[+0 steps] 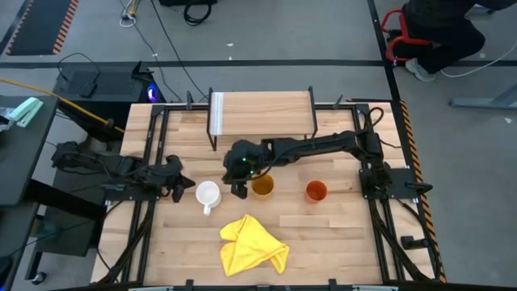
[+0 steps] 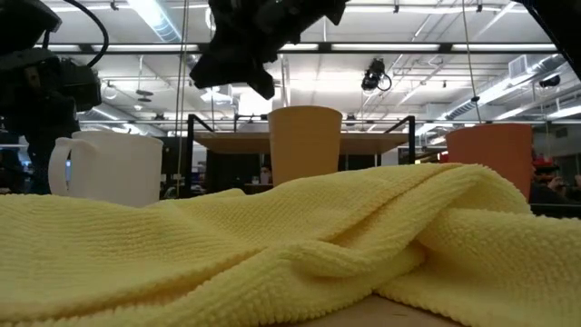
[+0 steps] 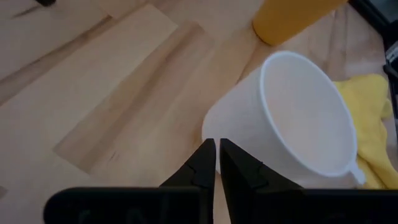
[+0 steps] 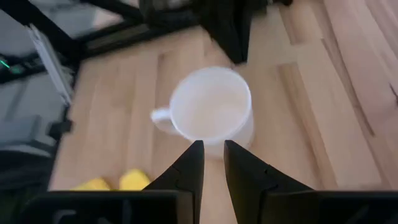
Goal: Stack small to large cups/mugs on shelf
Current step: Put the white mug on the shelf
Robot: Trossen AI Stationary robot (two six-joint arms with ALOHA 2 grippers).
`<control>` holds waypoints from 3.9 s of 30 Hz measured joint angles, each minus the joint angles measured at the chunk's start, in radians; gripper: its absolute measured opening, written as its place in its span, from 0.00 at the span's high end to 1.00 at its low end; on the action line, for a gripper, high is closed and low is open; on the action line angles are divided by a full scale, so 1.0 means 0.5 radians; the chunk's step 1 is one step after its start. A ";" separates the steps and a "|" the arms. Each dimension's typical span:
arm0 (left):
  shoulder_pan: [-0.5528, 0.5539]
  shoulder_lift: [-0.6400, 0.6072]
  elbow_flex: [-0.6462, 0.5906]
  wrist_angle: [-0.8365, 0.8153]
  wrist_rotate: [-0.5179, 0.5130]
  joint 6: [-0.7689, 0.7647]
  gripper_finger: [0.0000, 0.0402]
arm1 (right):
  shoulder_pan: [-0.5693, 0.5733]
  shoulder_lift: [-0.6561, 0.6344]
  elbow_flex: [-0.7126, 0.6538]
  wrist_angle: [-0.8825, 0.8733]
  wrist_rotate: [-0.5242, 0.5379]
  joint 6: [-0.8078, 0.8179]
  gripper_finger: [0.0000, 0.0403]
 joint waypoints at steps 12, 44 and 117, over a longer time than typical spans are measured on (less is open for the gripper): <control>-0.176 0.247 -0.012 0.200 -0.017 -0.076 0.93 | -0.020 0.008 -0.001 -0.007 -0.096 0.065 0.82; -0.284 0.676 -0.005 0.695 -0.159 -0.036 0.92 | 0.105 0.065 0.000 -0.155 0.218 -0.028 0.82; -0.284 1.211 -0.004 1.356 -0.046 0.064 0.89 | 0.242 0.211 0.290 -0.825 0.373 -0.219 0.82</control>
